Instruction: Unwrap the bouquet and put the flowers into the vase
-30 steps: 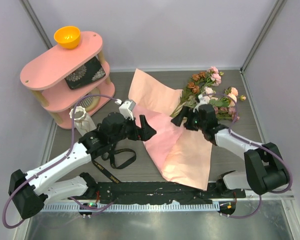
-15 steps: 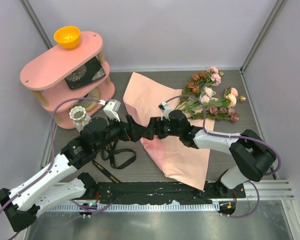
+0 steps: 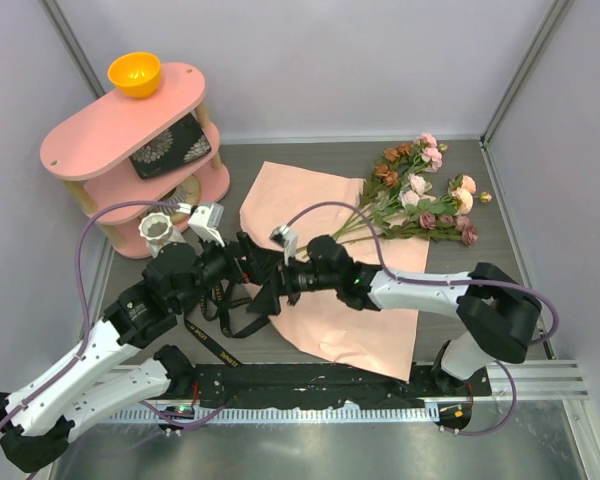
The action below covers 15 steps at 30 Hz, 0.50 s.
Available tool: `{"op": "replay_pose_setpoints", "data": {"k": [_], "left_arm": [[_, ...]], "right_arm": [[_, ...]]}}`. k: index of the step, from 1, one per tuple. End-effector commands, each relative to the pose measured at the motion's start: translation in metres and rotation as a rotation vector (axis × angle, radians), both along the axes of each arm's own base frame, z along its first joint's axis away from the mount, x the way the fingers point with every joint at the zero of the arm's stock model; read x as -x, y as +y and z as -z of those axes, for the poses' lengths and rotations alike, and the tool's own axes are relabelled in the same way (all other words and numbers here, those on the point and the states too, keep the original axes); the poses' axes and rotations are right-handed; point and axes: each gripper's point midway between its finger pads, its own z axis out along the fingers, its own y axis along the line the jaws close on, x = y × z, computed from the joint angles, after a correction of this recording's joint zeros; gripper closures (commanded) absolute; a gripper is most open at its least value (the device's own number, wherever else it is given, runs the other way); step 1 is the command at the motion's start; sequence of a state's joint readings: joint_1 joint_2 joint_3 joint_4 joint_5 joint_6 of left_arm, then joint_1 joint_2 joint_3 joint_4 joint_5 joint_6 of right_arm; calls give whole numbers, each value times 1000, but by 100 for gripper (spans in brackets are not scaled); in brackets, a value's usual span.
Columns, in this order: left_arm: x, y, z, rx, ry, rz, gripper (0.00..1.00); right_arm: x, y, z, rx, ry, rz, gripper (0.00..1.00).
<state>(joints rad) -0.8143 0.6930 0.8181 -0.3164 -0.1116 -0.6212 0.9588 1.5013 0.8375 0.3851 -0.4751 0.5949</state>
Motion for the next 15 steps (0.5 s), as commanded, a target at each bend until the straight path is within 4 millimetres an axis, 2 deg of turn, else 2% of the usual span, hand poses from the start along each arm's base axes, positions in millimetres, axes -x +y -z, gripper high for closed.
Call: {"op": "replay_pose_setpoints", "data": {"k": [1,2,3,4,5,6,8,10,11,12,13,14,15], "left_arm": [[-12,13,-25,-18,-49,-86,2],[-12,14,-23,-23,-42,-91,2],[-13,15,-19,-33,-31,-98,2],[-14,16,-17,-40,-27,-105,2],[-15,17,-14,-45,-23,-117,2],[-16,18,-13,-51,-21,-124,2],[-16,19,-14,-45,-16,-131,2],[-17,15,-17,-30,-19,-122,0],[-17,13,-17,-28,-19,-114,0],[-17,10,-16,-32,-13,-102,0],[-19,6,-9,-50,4,-95,0],[-20,3,-6,-58,16,-90,0],[-20,1,-3,-63,31,-84,0]], "right_arm": [[42,16,-5,-82,53,-136,8],[39,10,-2,-73,44,-122,7],[38,4,-11,-82,12,-113,7],[33,0,-12,-71,-10,-93,7],[32,-7,-7,-36,-15,-84,7],[23,-17,-17,-46,-56,-64,7],[21,-30,-18,-54,-65,-75,6],[-4,-48,-24,-46,-71,19,6],[-29,-59,-14,19,-55,161,7],[-60,-77,-11,45,-5,318,7],[-82,-93,-8,65,33,460,7],[-116,-126,8,119,85,708,6],[-132,-144,14,107,144,833,7]]}}
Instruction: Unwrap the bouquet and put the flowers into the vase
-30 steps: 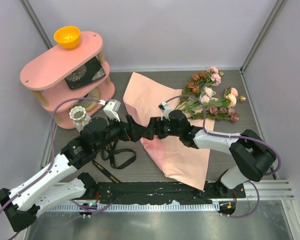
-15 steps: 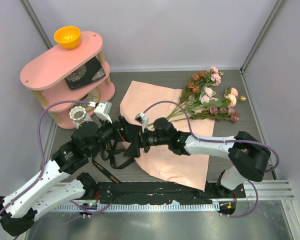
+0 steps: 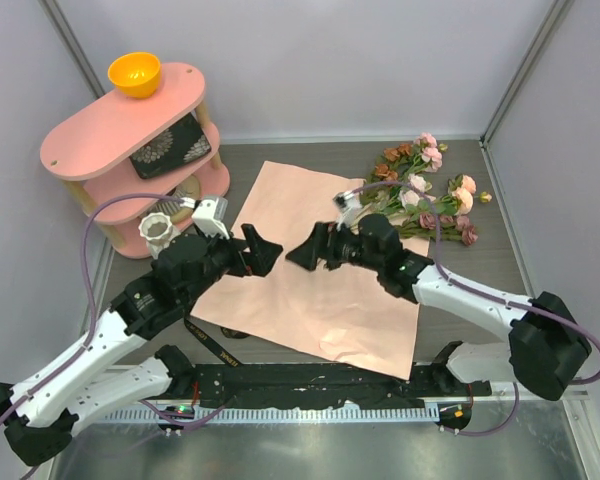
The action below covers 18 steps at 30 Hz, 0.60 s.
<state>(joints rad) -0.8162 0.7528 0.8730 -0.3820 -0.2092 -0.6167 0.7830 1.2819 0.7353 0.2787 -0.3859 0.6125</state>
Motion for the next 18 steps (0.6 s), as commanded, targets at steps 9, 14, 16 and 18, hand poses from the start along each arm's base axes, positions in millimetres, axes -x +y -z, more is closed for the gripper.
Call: {"op": "replay_pose_setpoints", "data": {"k": [9,14,16,18], "left_arm": [[13,-37,16,59,131,149,0],[23,-26,19,78,140,137,0],[24,-20,21,71,136,121,0],[26,-15,19,65,126,114,0]], "right_arm": [[-178,-140,53,-79,311,1093,39],[-210,-164,81,-144,416,1229,46],[-217,-166,93,-139,448,1246,46],[-223,-169,100,-155,482,1263,46]]}}
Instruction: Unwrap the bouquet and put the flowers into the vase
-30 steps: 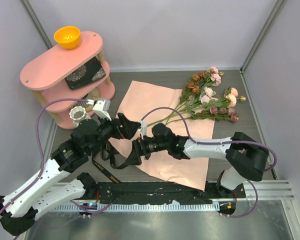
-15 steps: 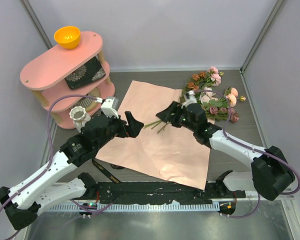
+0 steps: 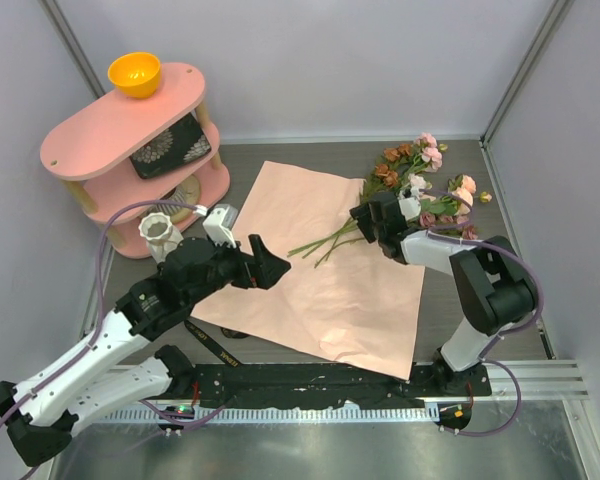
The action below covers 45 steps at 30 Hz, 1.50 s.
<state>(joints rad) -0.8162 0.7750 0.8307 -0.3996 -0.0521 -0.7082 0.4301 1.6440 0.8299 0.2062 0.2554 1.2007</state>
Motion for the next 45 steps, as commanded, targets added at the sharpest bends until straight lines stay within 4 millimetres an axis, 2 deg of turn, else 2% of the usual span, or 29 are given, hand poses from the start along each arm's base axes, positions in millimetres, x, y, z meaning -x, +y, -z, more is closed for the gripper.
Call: {"op": "replay_pose_setpoints", "data": {"k": [1,9,10,11,13,17,19,24,25,29,36,39,40,43,45], "left_arm": [[4,8,-10,20,-20,-14,0],[0,6,-12,1,-27,-11,0],[1,5,-14,2,-26,-8,0],[0,5,-14,0,-24,-7,0],[0,4,-15,4,-24,-5,0],[-1,3,-16,3,-25,-6,0],[0,3,-16,8,-22,-5,0],[0,1,-13,11,-18,0,0],[-1,0,-12,9,-17,-1,0],[-3,-6,-7,9,-6,16,0],[-3,-9,-6,11,-2,24,0],[-4,-6,-5,10,-7,11,0],[-4,-6,-3,7,-8,8,0],[-6,-7,1,1,-4,9,0],[-5,-9,-2,5,-4,17,0]], "right_arm": [[-27,-9,-11,-96,-29,120,47],[-21,-17,15,-103,14,177,52],[-22,-19,17,-101,15,178,53],[-22,-17,19,-103,17,173,59],[-25,-17,26,-113,28,175,61],[-23,-18,27,-118,28,179,62],[-21,-23,29,-90,24,178,61],[-11,-35,19,-34,-18,176,54],[-8,-38,21,-20,-15,178,51],[5,-49,27,9,-11,181,50],[7,-45,12,18,-79,115,48],[8,-44,0,48,-127,71,41],[8,-43,-8,44,-149,62,35],[13,-45,-14,41,-161,59,32],[22,-54,-5,63,-119,87,35]]}}
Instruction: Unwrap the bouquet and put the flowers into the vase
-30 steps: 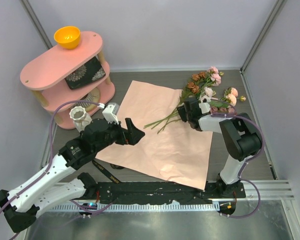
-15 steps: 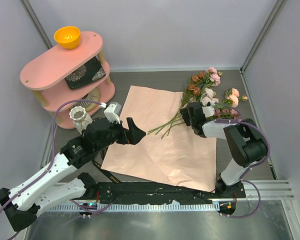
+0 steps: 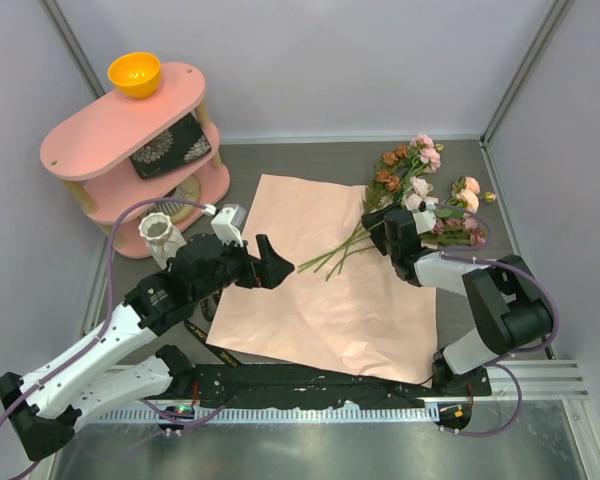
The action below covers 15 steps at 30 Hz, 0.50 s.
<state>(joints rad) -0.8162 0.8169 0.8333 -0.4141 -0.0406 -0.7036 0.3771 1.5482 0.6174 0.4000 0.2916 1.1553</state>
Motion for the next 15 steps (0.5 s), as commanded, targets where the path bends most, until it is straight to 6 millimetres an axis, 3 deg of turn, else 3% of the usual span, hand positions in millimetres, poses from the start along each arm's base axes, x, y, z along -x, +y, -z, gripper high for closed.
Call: {"op": "replay_pose_setpoints", "data": {"k": [1,4,7,12,15], "left_arm": [[-4,-6,-13,36,-33,7,0],[-5,-7,-15,46,-39,11,0],[-6,-9,-12,50,-41,9,0],[-3,-13,-14,53,-20,29,0],[-2,-7,-17,61,-30,11,0]], "right_arm": [[7,-15,-10,25,-20,46,41],[19,-22,7,19,41,78,52],[21,-20,20,10,44,62,52],[8,-17,39,16,69,50,55],[-2,-9,40,-14,58,32,60]]}}
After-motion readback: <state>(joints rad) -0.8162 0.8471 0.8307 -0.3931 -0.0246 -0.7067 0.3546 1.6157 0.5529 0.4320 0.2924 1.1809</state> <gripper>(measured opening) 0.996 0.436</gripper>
